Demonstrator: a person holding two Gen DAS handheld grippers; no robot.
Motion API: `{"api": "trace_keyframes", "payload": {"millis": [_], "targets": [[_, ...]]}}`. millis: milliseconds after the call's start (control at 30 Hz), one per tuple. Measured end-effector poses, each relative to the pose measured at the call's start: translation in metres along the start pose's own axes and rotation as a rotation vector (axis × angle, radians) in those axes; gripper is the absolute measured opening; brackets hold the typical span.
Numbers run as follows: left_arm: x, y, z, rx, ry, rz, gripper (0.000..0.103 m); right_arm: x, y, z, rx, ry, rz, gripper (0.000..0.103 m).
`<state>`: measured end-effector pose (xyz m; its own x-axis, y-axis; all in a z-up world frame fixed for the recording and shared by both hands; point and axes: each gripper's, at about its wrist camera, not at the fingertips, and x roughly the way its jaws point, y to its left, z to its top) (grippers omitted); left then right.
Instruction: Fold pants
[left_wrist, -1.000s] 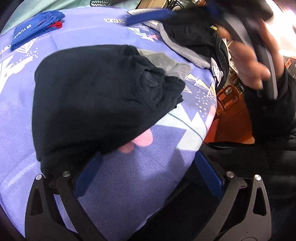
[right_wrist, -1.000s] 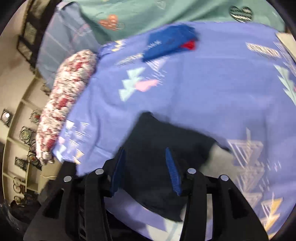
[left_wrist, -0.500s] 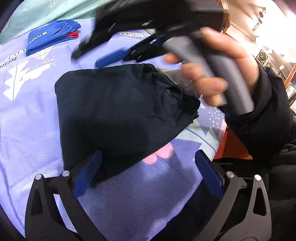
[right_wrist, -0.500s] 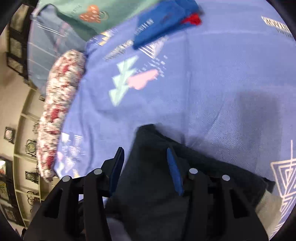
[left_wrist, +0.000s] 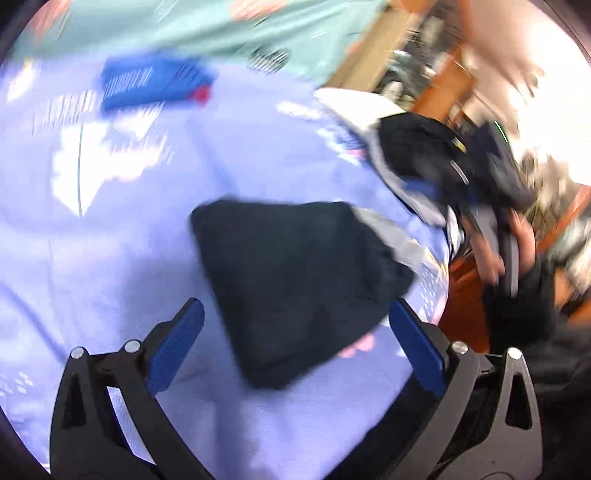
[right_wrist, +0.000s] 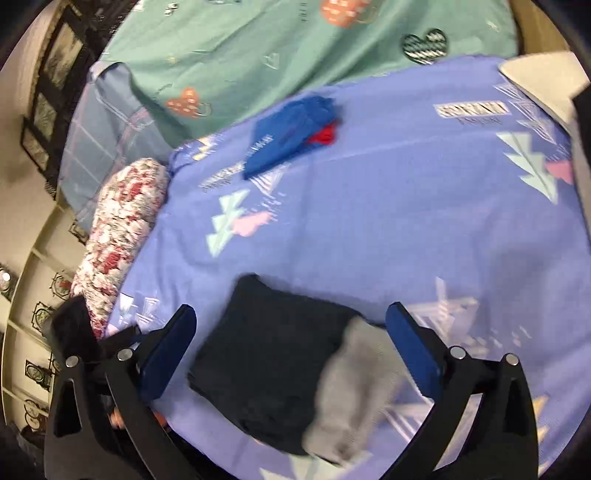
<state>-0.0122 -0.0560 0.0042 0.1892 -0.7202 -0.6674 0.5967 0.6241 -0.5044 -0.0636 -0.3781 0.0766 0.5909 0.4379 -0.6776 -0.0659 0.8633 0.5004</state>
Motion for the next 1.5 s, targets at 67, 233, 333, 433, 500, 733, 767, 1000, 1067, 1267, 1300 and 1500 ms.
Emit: {"api": "trace_keyframes", "payload": {"millis": [67, 233, 333, 433, 500, 733, 767, 1000, 1067, 1267, 1300, 1500], "targets": [[0.024, 0.029, 0.007, -0.103, 0.071, -0.037, 0.101, 0.006, -0.024, -0.018, 0.043, 0.066, -0.009, 0.102], [0.076, 0.033, 0.02, -0.117, 0.177, -0.03, 0.101, 0.05, -0.058, -0.052, 0.144, 0.187, 0.097, 0.102], [0.093, 0.026, 0.029, -0.126, 0.231, -0.056, 0.101, 0.077, -0.056, -0.058, 0.173, 0.256, 0.21, 0.102], [0.103, 0.013, 0.036, -0.088, 0.274, -0.009, 0.101, 0.082, -0.042, -0.055, 0.112, 0.256, 0.168, 0.102], [0.109, 0.009, 0.04, -0.081, 0.288, 0.011, 0.101, 0.085, -0.035, -0.056, 0.089, 0.265, 0.136, 0.102], [0.105, -0.008, 0.032, -0.047, 0.258, 0.027, 0.091, 0.073, -0.038, -0.067, 0.027, 0.244, 0.078, 0.057], [0.102, -0.012, 0.032, -0.036, 0.239, 0.044, 0.084, 0.07, -0.039, -0.067, 0.03, 0.235, 0.082, 0.052], [0.065, 0.001, 0.047, -0.116, 0.103, -0.014, 0.055, 0.038, -0.007, -0.052, -0.071, 0.134, 0.142, 0.039], [0.053, -0.003, 0.056, -0.083, 0.052, 0.009, 0.055, 0.034, 0.006, -0.04, -0.102, 0.111, 0.156, 0.039], [0.014, 0.009, 0.128, -0.061, -0.099, 0.028, 0.055, 0.034, 0.03, 0.034, -0.143, 0.023, 0.203, 0.039], [0.006, 0.015, 0.144, -0.051, -0.12, 0.043, 0.055, 0.037, 0.035, 0.051, -0.15, 0.006, 0.208, 0.039], [-0.022, 0.051, 0.267, 0.032, -0.288, 0.17, 0.064, 0.074, 0.068, 0.189, -0.228, -0.158, 0.197, 0.039]]}}
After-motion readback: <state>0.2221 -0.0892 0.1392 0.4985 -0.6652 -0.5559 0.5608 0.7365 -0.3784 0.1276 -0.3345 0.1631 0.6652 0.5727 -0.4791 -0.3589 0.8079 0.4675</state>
